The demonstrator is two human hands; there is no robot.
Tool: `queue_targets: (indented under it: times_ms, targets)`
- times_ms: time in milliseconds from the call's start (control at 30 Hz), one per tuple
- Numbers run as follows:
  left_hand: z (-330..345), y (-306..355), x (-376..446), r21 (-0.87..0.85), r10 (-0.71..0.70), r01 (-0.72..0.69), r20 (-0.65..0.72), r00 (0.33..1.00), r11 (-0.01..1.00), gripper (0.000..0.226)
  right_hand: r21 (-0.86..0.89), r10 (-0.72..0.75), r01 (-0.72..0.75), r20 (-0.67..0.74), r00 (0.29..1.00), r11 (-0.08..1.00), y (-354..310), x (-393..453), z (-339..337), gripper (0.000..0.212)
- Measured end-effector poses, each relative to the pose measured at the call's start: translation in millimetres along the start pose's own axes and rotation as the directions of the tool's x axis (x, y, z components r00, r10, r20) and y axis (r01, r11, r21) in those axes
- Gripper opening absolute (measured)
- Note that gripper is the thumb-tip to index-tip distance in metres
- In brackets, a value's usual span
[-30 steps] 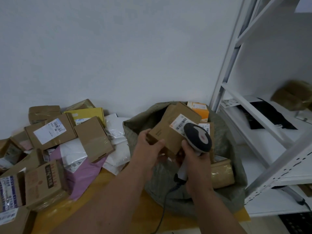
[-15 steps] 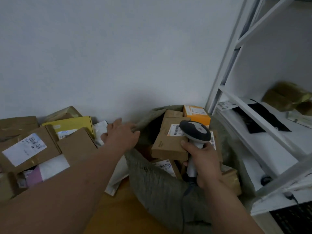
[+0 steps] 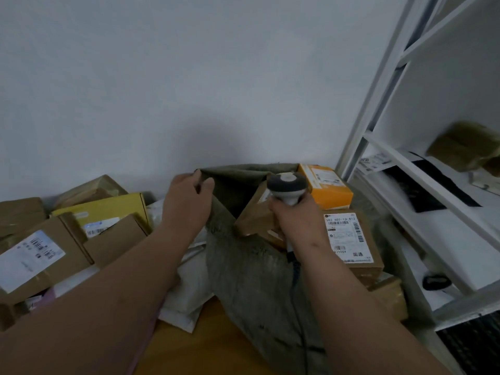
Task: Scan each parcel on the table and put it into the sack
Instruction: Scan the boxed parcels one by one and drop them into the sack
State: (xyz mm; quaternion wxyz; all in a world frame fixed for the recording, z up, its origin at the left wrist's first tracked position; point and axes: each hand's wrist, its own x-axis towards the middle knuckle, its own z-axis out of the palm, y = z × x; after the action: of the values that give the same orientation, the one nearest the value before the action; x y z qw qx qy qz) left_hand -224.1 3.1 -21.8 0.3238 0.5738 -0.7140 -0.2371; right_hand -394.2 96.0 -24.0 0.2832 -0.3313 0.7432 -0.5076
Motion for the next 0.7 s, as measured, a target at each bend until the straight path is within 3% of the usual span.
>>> queue_targets:
  times_ms: [133,267,367,467,567,633,700]
  targets:
    - [-3.4,-11.4,-9.8,0.174,0.066,-0.078,0.071,0.995,0.982,0.043,-0.08,-0.014,0.029,0.184,0.983,0.996,8.3,-3.0,18.0,0.031]
    - [-9.3,-14.2,-23.2,0.313,0.079,-0.121,0.144,0.986,0.942,0.027,0.026,-0.017,0.011,0.248,0.969,1.0,20.9,-21.3,15.6,0.034]
    - [-8.4,-19.5,-29.7,0.371,0.05,-0.116,0.182,0.982,0.921,0.031,0.144,-0.023,-0.02,0.288,0.957,0.989,26.8,-36.3,8.5,0.045]
    - [-1.9,-27.9,-44.4,0.629,0.007,-0.22,0.324,0.946,0.745,0.035,0.228,0.012,-0.078,0.277,0.961,0.97,28.4,-46.9,-0.7,0.048]
    - [-2.1,-33.2,-71.1,0.774,-0.169,-0.186,0.354,0.92,0.605,0.032,0.228,0.049,-0.107,0.244,0.968,0.968,33.3,-57.8,-17.8,0.03]
    - [-6.8,-37.1,-85.0,0.779,-0.216,-0.124,0.317,0.923,0.615,0.035,0.259,0.089,-0.154,0.244,0.966,0.954,40.0,-66.6,-29.7,0.016]
    - [-12.0,-35.4,-95.6,0.734,-0.209,-0.042,0.247,0.946,0.678,0.036,0.266,0.11,-0.184,0.269,0.957,0.946,46.8,-77.5,-40.4,0.018]
